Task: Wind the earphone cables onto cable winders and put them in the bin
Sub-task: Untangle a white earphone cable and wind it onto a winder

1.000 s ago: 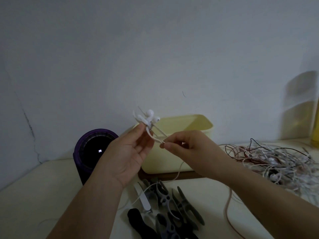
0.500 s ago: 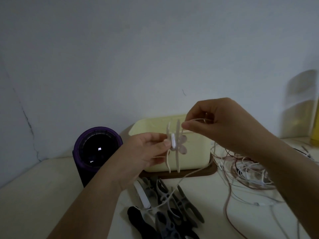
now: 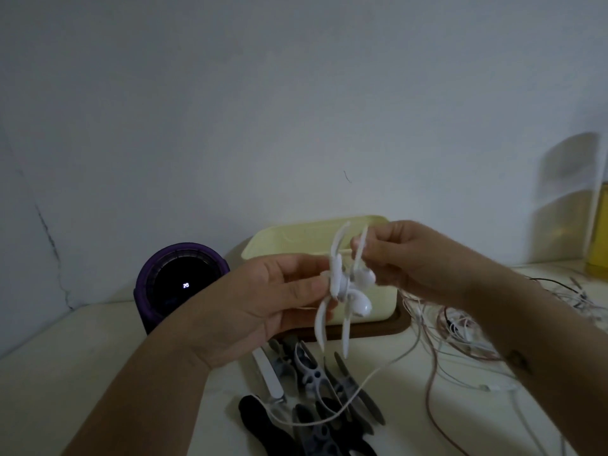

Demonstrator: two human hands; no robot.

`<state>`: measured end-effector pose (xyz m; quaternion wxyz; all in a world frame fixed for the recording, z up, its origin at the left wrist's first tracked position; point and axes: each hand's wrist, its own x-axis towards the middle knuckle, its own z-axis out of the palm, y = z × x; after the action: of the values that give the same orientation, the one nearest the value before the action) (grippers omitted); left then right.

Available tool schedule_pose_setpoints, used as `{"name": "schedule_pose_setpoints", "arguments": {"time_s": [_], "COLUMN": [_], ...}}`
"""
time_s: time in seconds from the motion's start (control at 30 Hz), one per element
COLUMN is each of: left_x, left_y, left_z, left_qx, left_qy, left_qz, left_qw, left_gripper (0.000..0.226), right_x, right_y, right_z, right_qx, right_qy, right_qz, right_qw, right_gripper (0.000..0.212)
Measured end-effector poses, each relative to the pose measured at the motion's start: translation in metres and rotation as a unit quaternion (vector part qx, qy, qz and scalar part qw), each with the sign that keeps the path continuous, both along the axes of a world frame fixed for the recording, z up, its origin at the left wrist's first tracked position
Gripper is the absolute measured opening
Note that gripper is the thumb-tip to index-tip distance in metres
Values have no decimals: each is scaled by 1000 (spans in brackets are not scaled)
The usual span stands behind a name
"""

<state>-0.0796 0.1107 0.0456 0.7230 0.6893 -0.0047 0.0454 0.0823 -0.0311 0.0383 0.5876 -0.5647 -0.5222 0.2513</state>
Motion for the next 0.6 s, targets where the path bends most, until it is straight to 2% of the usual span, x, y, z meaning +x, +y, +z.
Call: {"name": "schedule_pose_setpoints", "arguments": {"time_s": [0.07, 0.13, 0.2, 0.3, 0.4, 0.6], "left_x": [3, 7, 11, 13, 12, 12], "left_y": [2, 5, 7, 7, 15, 15], "left_z": [-1, -2, -2, -1, -5, -11], "left_qx": [-50, -127, -210, -270, -254, -73], "left_qy": [-22, -51, -72, -88, -94, -72], "left_qz": [-9, 16, 92, 201, 243, 275], "left_qw": [998, 990, 971, 937, 931, 956], "left_gripper": [42, 60, 51, 28, 24, 18], "right_x": [-5, -15, -24, -35, -45, -53], "right_y": [11, 20, 24, 21, 14, 0], "right_z": [-11, -18, -21, -15, -3, 13], "right_qx": [-10, -4, -5, -24, -42, -48], "right_qy": [46, 74, 22, -130, -237, -349], "right_qz": [30, 19, -37, -112, -128, -162], "right_qw": [998, 997, 999, 985, 962, 922], "right_gripper": [47, 41, 34, 32, 24, 23]}}
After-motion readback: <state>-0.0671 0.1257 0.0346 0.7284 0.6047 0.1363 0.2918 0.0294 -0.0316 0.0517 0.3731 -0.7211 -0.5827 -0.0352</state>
